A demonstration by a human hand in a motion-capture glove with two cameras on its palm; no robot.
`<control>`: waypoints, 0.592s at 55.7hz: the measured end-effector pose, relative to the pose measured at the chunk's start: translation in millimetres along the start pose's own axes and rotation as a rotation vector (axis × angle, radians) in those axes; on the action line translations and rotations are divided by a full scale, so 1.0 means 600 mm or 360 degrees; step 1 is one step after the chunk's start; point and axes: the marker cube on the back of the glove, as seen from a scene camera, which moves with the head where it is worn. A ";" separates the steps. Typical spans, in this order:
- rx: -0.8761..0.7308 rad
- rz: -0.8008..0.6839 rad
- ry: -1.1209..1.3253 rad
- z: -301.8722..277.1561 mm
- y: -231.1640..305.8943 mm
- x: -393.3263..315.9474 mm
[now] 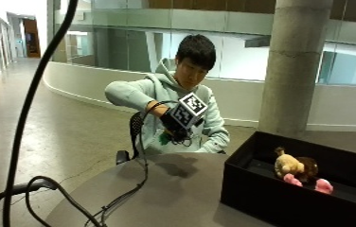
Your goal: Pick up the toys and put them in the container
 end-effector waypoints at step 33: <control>0.1292 0.0049 -0.0202 -0.464 -0.197 -0.118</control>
